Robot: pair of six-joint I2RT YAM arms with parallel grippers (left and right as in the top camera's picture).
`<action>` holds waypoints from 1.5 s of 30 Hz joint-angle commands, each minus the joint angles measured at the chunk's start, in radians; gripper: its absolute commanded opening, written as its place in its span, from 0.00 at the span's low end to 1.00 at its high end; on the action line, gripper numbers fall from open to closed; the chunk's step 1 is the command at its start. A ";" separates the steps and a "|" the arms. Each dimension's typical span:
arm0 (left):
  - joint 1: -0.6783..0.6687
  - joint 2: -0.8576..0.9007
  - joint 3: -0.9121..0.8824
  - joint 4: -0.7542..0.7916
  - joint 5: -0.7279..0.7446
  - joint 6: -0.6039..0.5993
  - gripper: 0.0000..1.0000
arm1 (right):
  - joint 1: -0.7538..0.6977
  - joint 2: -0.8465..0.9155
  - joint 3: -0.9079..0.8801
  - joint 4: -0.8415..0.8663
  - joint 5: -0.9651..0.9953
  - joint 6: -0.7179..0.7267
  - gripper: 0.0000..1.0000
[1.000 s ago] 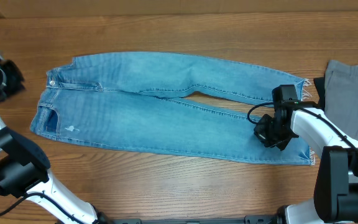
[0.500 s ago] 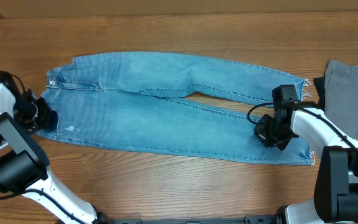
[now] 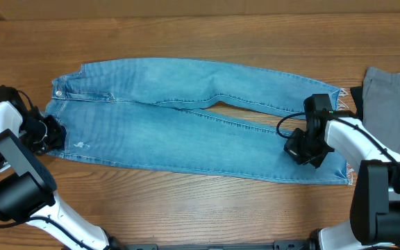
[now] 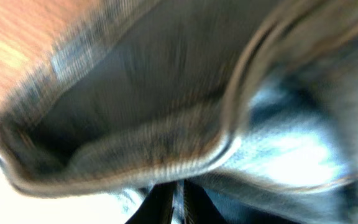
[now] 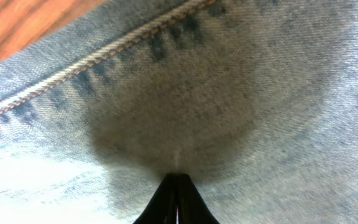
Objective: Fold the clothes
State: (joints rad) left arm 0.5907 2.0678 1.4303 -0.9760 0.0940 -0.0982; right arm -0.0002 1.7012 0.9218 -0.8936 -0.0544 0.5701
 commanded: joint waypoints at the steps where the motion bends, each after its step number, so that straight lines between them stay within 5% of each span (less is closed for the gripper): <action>1: 0.004 0.039 0.139 -0.136 0.097 -0.014 0.11 | -0.009 -0.007 0.137 -0.082 0.053 -0.030 0.04; 6: 0.001 -0.016 0.409 -0.289 0.330 -0.014 0.15 | -0.009 -0.027 0.413 -0.167 0.053 -0.166 0.05; 8: -0.009 -0.052 0.491 -0.305 0.380 -0.014 0.25 | -0.010 -0.027 0.489 -0.167 0.053 -0.182 0.20; 11: -0.041 -0.119 0.587 -0.315 0.378 -0.011 0.32 | -0.025 -0.027 0.547 -0.135 0.053 -0.182 0.27; 13: -0.065 -0.156 0.612 -0.315 0.363 -0.011 0.47 | -0.048 -0.023 0.547 -0.093 0.058 -0.182 0.50; 15: -0.095 -0.198 0.618 -0.320 0.359 -0.018 0.70 | -0.084 0.002 0.547 -0.052 0.068 -0.182 0.62; 25: -0.189 -0.200 0.617 -0.327 0.212 -0.071 0.80 | -0.170 0.239 0.544 0.015 0.010 -0.227 0.58; 27: -0.193 -0.196 0.617 -0.317 0.209 -0.070 1.00 | -0.169 0.281 0.544 0.025 0.011 -0.228 0.57; 38: -0.192 -0.159 0.612 -0.163 0.119 0.064 1.00 | -0.205 0.404 0.491 0.006 0.045 -0.238 0.52; 45: -0.192 0.024 0.612 -0.105 0.112 0.132 1.00 | -0.209 0.404 0.447 0.023 0.052 -0.283 0.53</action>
State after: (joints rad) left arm 0.4049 1.9549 2.0438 -1.1065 0.2245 -0.0441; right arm -0.1902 2.0739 1.4338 -0.8650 -0.0296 0.3202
